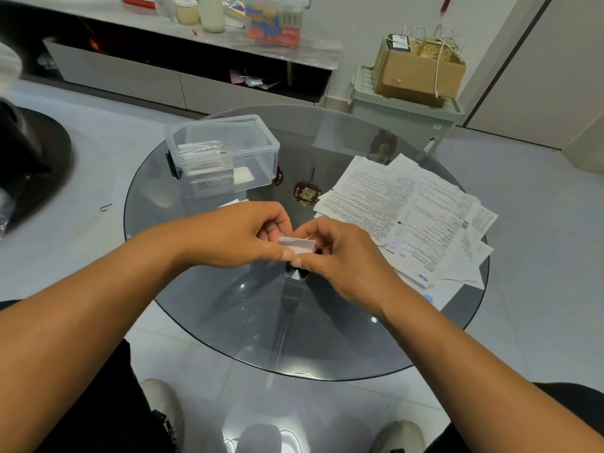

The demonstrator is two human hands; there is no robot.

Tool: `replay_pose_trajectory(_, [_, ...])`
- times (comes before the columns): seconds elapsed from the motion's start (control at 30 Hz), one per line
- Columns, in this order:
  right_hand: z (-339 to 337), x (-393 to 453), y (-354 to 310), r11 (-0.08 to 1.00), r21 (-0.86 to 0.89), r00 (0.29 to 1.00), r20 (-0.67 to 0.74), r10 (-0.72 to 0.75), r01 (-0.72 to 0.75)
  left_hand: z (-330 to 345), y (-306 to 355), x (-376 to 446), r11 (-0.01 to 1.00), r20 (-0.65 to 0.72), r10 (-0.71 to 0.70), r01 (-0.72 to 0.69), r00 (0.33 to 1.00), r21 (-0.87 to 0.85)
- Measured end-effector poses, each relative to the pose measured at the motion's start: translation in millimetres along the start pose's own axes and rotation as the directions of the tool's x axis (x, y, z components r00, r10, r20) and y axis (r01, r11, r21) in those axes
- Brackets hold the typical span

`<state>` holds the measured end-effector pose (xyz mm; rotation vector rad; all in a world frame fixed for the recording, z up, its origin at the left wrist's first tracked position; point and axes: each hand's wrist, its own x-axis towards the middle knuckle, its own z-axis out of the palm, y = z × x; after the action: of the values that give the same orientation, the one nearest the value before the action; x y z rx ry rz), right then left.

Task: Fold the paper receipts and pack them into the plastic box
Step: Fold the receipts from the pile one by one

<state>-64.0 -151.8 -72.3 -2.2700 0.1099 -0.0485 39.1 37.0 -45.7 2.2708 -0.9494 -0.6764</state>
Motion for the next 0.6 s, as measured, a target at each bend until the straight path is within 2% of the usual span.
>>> replay_pose_trajectory(0.1, [1.2, -0.2, -4.1, 0.999, -0.015, 0.999, -0.014, 0.038, -0.038, 7.4, -2.1, 3.4, 0.998, -0.086, 0.003, 0.002, 0.996, 0.055])
replay_pose_trajectory(0.23, [-2.5, 4.7, -3.5, 0.992, 0.043, 0.990, -0.076, 0.118, -0.115, 11.1, -2.3, 5.8, 1.000, -0.121, -0.024, 0.025, 0.992, 0.008])
replay_pose_trajectory(0.4, [6.4, 11.2, -3.2, 0.981, -0.104, 0.978, -0.146, 0.146, -0.162, 19.0, -0.7, 6.2, 0.999, -0.200, -0.031, 0.027, 0.979, -0.023])
replay_pose_trajectory(0.53, [6.8, 12.1, -6.3, 0.983, -0.058, 0.975, -0.147, 0.166, -0.176, 29.6, -0.8, 6.4, 0.997, -0.356, 0.070, -0.051, 0.932, 0.062])
replay_pose_trajectory(0.6, [6.8, 11.2, -5.5, 0.982, -0.059, 0.971, -0.174, 0.165, -0.177, 31.5, -2.1, 8.0, 0.985, -0.371, 0.160, -0.124, 0.915, 0.120])
